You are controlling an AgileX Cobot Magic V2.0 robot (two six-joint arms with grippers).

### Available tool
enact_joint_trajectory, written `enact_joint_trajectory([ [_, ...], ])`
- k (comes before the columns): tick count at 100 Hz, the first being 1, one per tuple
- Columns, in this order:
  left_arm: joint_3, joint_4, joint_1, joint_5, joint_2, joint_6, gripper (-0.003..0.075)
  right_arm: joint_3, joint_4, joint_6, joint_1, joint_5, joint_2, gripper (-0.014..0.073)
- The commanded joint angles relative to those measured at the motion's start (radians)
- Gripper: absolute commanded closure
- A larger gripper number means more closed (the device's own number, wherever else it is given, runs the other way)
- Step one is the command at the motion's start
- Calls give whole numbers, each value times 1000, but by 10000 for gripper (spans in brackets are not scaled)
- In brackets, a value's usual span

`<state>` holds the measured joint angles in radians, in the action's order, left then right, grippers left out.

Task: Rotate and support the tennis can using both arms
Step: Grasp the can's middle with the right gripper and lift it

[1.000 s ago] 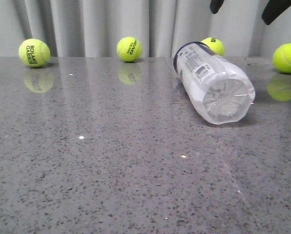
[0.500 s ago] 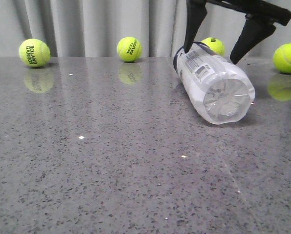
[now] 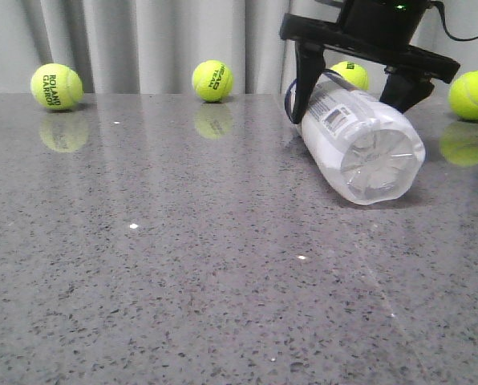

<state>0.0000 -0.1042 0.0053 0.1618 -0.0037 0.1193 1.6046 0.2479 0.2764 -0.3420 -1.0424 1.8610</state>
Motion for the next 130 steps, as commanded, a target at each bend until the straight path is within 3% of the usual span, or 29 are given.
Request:
enact_joint_trajectory([
  [1, 46, -4, -6, -77, -35, -9, 740, 34, 13, -1, -3, 34, -50, -19],
  [10, 46, -4, -6, -77, -35, -9, 740, 34, 13, -1, -3, 32, -50, 8],
  [30, 46, -4, -6, -77, -35, -9, 740, 34, 13, -1, -3, 34, -50, 200],
  [53, 46, -4, -6, -77, -35, -9, 740, 64, 13, -67, -6, 39, -51, 233],
  [95, 46, -4, -6, -77, -35, -9, 740, 320, 13, -559, -79, -33, -51, 233],
  [130, 46, -4, -6, -77, -35, -9, 740, 339, 13, -1211, -190, -152, -49, 233],
])
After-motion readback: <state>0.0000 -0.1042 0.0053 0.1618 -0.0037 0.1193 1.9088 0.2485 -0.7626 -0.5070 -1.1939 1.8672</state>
